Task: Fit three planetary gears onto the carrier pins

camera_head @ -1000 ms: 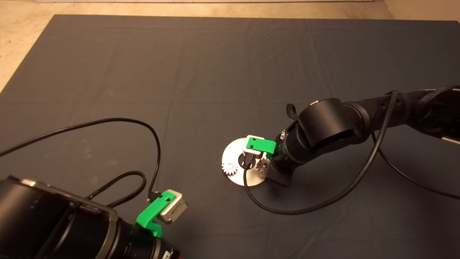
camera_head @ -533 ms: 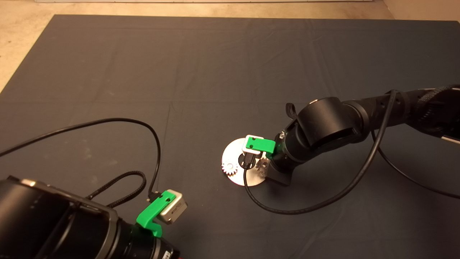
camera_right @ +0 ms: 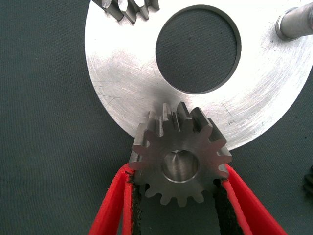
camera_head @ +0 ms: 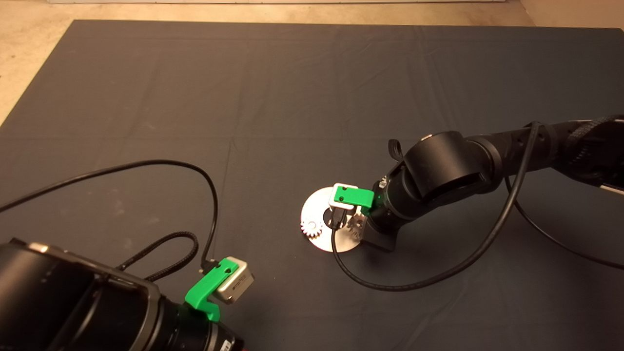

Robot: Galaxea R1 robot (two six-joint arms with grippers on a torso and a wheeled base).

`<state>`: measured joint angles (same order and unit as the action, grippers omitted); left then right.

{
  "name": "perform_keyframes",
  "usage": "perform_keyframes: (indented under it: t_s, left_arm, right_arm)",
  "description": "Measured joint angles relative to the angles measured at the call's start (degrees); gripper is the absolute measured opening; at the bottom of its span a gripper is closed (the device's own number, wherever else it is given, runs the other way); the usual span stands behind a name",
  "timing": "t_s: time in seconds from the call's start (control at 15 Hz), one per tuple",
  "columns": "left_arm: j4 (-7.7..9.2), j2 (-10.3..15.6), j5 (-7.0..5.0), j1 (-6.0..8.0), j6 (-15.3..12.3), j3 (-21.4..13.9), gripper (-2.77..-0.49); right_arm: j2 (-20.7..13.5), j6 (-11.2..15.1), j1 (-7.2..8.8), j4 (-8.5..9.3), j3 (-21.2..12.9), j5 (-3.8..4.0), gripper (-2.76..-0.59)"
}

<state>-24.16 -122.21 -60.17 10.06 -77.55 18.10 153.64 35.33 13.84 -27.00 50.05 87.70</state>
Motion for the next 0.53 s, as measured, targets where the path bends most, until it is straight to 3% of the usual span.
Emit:
perform_keyframes:
  t_s: [0.2,0.53]
  left_arm:
    - [-0.01,0.0,0.17,0.0,0.02,0.0,-1.61]
    - [0.0,0.0,0.4,0.0,0.02,0.0,-1.61]
  right_arm:
    - [-0.46,-0.16,0.0,0.0,-0.28,-0.38,-2.53]
    - [-0.8,-0.18,0.0,0.0,-0.63,-0.2,-2.53]
